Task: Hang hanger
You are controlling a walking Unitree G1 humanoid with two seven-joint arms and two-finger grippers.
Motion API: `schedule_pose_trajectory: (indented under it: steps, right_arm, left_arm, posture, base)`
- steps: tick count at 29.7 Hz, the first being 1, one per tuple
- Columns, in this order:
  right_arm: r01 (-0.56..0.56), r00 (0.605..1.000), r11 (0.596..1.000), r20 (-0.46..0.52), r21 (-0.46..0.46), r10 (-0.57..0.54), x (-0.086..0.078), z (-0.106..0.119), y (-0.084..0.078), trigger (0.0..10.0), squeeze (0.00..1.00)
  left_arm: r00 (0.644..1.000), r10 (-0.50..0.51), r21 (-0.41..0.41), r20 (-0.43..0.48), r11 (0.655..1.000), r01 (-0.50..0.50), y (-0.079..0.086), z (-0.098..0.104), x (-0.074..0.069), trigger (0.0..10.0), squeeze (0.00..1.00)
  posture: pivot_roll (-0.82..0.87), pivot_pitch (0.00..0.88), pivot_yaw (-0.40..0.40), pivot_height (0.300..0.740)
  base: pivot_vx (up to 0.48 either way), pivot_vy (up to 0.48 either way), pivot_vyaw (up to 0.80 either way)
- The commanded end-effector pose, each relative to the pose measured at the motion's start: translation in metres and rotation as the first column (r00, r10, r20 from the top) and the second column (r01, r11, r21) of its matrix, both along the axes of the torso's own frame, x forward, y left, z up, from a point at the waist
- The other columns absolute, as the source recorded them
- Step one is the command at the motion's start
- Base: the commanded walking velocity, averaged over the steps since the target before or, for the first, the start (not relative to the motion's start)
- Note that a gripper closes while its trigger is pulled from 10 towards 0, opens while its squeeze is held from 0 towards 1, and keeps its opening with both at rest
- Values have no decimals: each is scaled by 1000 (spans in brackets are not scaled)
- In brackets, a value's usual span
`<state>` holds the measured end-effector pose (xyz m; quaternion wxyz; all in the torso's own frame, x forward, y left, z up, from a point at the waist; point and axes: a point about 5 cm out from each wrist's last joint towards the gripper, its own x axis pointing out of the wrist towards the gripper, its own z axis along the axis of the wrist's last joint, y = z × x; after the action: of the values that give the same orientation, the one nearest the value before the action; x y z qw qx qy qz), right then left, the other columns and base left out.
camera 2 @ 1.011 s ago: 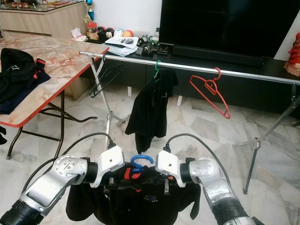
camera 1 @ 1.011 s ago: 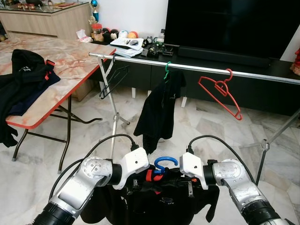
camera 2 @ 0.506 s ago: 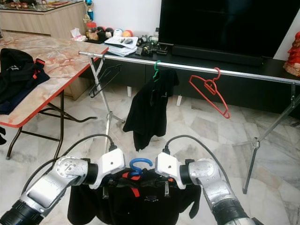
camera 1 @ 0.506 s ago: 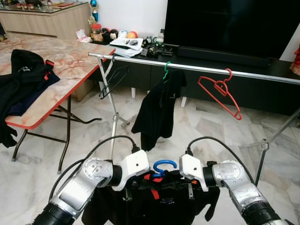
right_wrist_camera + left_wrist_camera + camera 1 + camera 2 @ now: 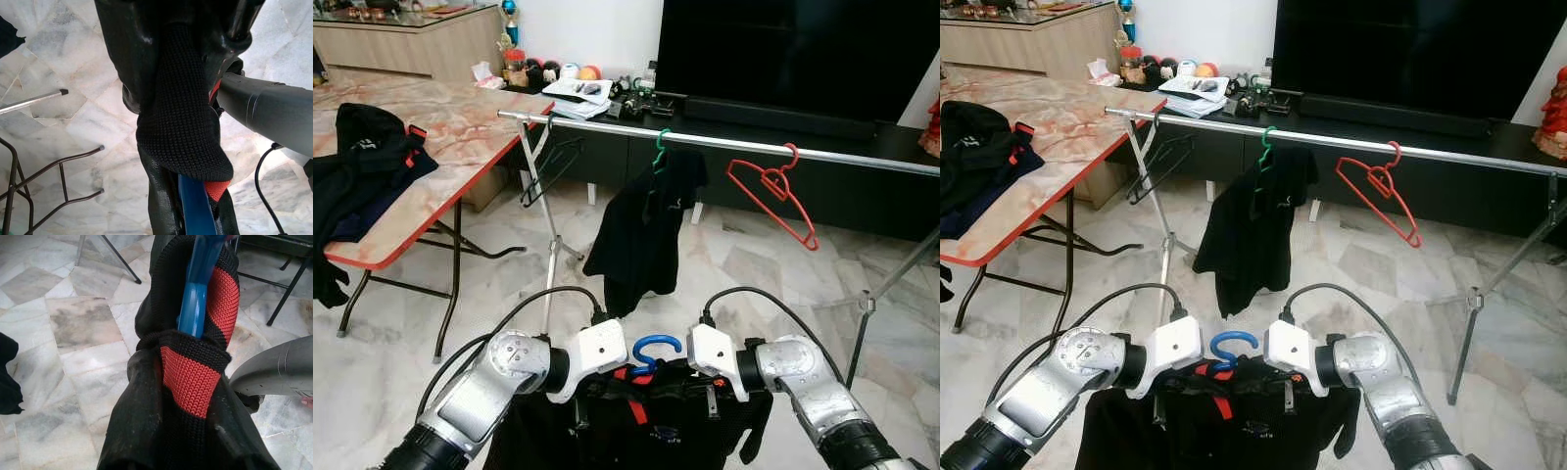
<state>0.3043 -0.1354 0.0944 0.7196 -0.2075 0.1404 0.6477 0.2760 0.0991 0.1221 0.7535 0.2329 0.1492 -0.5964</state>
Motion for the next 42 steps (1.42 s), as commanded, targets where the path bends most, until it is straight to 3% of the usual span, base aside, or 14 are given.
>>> schedule_pose_trajectory:
  steps: [1, 2, 3, 4, 5, 6, 7, 9, 10, 30, 36, 42]
  right_arm:
    - [1, 997, 999, 75, 52, -5, 5, 15, 6, 0, 0]
    - [4, 997, 999, 79, 52, -8, 5, 15, 6, 0, 0]
    - [5, 997, 999, 82, 50, -9, 5, 15, 6, 3176, 0]
    - [5, 997, 999, 82, 50, -9, 5, 15, 6, 3176, 0]
    - [9, 996, 999, 85, 47, -13, 6, 14, 6, 10000, 0]
    - [6, 997, 999, 79, 45, -9, 5, 14, 6, 10000, 0]
    - [4, 997, 999, 77, 45, -8, 5, 14, 6, 10000, 235]
    - [4, 997, 999, 77, 46, -8, 5, 14, 6, 10000, 235]
    - [5, 997, 999, 74, 50, -8, 5, 14, 6, 10000, 1000]
    - [-46, 997, 998, 56, -34, 48, 4, 17, -5, 10000, 1000]
    - [1, 996, 999, 88, -48, 3, 11, 23, -14, 10000, 1000]
    - [133, 980, 991, 155, -25, -127, 24, 31, -26, 10000, 1000]
  left_arm:
    - [1000, 18, 15, -16, 1000, -17, 1, -4, 0, 0, 0]
    - [1000, 20, 13, -17, 1000, -20, 1, -4, 0, 0, 0]
    - [1000, 23, 12, -16, 1000, -23, 1, -4, 0, 0, 0]
    - [1000, 23, 12, -16, 1000, -23, 1, -4, 0, 0, 0]
    - [1000, 26, 9, -17, 1000, -26, 1, -4, 0, 0, 0]
    - [999, 28, 8, -16, 1000, -28, 1, -4, 0, 0, 0]
    - [999, 29, 8, -16, 1000, -29, 1, -4, 0, 0, 0]
    - [999, 31, 7, -17, 1000, -31, 1, -4, 0, 0, 0]
    - [999, 35, 5, -17, 999, -35, 1, -4, 0, 0, 0]
    - [997, 76, 16, -18, 997, -76, 6, -11, 2, 0, 0]
    - [993, 118, 46, -9, 992, -118, 14, -20, 2, 0, 0]
    - [970, 243, 25, 18, 970, -244, 26, -27, 6, 0, 0]
  posture:
    - [157, 28, -23, 740]
    - [157, 28, -23, 740]
    - [157, 28, -23, 740]
    - [157, 28, -23, 740]
    - [157, 27, -24, 740]
    - [158, 26, -24, 740]
    - [158, 26, -24, 740]
    - [157, 26, -25, 740]
    - [157, 26, -25, 740]
    - [148, 2, -35, 740]
    - [144, 0, -36, 740]
    - [137, 0, -34, 740]
  base:
    - [0, 0, 0]
    - [0, 0, 0]
    - [0, 0, 0]
    - [0, 0, 0]
    - [0, 0, 0]
    - [0, 0, 0]
    - [0, 0, 0]
    - [0, 0, 0]
    - [0, 0, 0]
    - [0, 0, 0]
    - [0, 0, 0]
    - [0, 0, 0]
